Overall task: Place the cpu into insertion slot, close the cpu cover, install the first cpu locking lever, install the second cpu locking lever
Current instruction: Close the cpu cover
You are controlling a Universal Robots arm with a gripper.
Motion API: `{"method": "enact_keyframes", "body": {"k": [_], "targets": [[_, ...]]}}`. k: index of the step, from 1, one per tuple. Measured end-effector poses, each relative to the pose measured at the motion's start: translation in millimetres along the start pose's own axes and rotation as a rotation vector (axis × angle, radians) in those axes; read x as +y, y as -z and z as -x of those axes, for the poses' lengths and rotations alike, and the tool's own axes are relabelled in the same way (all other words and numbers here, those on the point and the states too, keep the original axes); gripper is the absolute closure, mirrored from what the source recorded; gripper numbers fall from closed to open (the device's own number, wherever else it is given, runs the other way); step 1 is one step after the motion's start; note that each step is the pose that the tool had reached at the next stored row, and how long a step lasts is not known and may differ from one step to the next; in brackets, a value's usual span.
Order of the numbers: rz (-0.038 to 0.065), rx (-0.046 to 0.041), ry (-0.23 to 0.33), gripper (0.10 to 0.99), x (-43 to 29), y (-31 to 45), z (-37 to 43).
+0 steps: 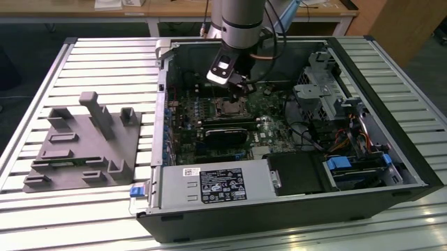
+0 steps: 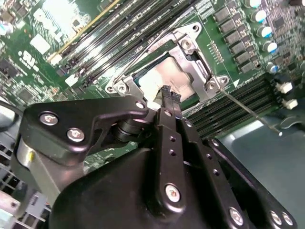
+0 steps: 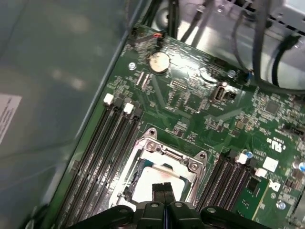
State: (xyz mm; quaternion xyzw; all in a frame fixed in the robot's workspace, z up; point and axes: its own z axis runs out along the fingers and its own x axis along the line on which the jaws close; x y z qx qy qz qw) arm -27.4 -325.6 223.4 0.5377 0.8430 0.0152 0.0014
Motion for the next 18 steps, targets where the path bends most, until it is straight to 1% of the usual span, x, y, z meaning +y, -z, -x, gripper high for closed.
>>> {"method": "enact_keyframes", "body": {"k": [7,12,18], "targets": [[-0.003,-0.0006,0.122,0.980,0.0,-0.7,0.0],[-0.008,-0.0037,0.210,0.980,0.0,-1.0,0.0],[-0.011,-0.0053,0.319,0.980,0.0,-1.5,0.0]]}}
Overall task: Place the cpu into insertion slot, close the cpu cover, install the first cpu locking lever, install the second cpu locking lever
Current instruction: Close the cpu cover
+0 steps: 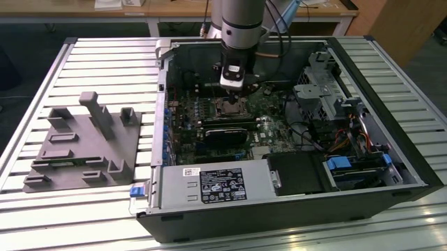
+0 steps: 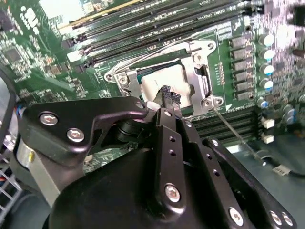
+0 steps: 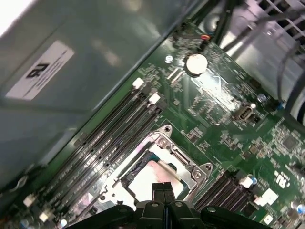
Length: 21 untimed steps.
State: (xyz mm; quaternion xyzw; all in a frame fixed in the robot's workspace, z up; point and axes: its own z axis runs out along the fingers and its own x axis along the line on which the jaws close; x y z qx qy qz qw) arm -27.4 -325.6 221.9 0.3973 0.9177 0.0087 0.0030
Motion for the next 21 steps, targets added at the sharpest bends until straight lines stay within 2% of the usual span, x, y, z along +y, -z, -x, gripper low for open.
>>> {"method": "enact_keyframes", "body": {"k": [21], "targets": [[-0.018,-0.0116,0.375,0.980,0.0,-1.3,0.0]]}}
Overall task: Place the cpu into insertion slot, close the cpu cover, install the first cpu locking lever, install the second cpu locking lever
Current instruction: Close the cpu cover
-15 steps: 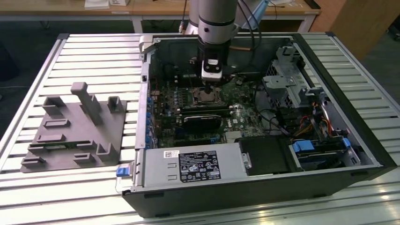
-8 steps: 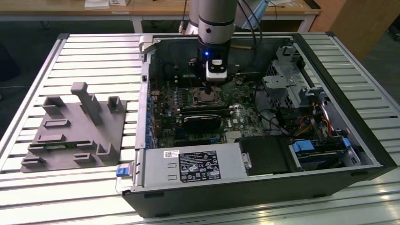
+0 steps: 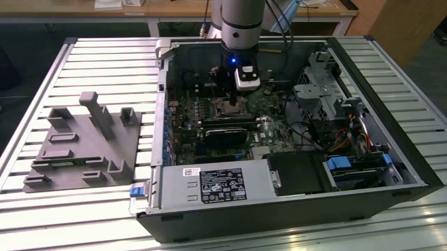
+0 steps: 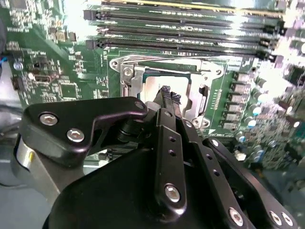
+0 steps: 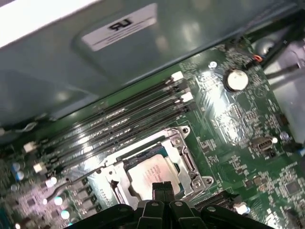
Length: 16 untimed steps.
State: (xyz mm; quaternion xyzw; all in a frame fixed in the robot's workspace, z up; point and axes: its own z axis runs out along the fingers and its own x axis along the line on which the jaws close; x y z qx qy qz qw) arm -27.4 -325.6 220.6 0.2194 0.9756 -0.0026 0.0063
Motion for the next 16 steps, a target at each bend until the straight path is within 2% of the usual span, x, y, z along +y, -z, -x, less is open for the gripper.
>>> {"method": "enact_keyframes", "body": {"k": [11,16], "targets": [[-0.017,-0.0097,0.183,0.980,0.0,-0.4,0.0],[-0.022,-0.0124,0.253,0.980,0.0,-0.6,0.0]]}}
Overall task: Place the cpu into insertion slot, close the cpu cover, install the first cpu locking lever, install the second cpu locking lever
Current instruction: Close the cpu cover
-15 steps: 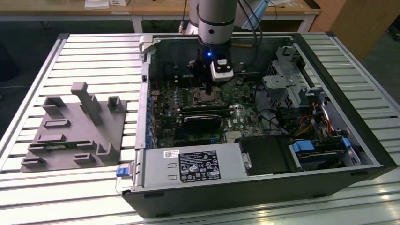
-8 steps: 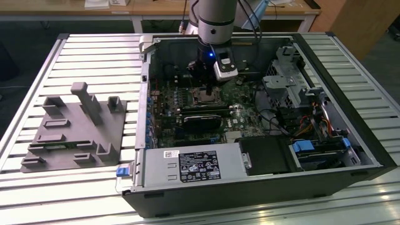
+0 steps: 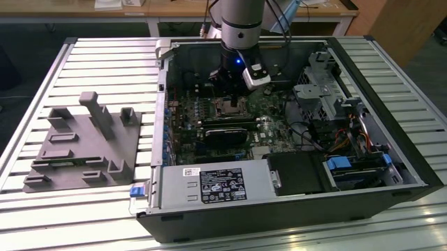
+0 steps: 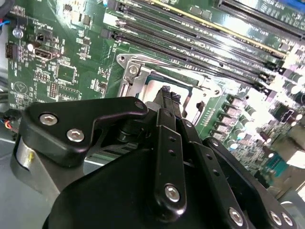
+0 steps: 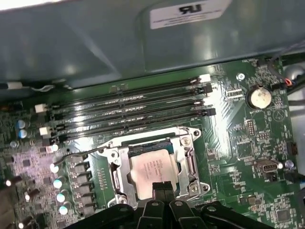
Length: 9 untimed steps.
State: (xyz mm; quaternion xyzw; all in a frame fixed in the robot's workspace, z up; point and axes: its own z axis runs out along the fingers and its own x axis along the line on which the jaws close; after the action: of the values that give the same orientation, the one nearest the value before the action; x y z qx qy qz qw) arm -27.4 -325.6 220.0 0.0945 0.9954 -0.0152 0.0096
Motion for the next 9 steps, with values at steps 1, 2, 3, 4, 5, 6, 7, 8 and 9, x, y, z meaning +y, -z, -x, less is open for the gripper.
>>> {"method": "enact_keyframes", "body": {"k": [1,2,3,4,5,6,7,8,9], "targets": [[0.000,-0.0002,0.005,0.980,0.0,-0.1,-0.1],[0.002,-0.0001,0.008,0.980,-0.1,-0.3,-0.3],[0.006,0.0005,0.011,0.980,-0.1,-0.5,-0.5],[0.013,0.0017,0.014,0.980,-0.1,-0.7,-0.8],[0.021,0.0033,0.017,0.980,-0.1,-0.9,-1.0],[0.031,0.0049,0.020,0.980,-0.2,-1.1,-1.2],[0.041,0.0067,0.023,0.980,-0.2,-1.3,-1.5],[0.049,0.0081,0.025,0.980,-0.3,-1.6,-1.8],[0.054,0.0089,0.027,0.980,-0.4,-2.1,-2.4]]}}
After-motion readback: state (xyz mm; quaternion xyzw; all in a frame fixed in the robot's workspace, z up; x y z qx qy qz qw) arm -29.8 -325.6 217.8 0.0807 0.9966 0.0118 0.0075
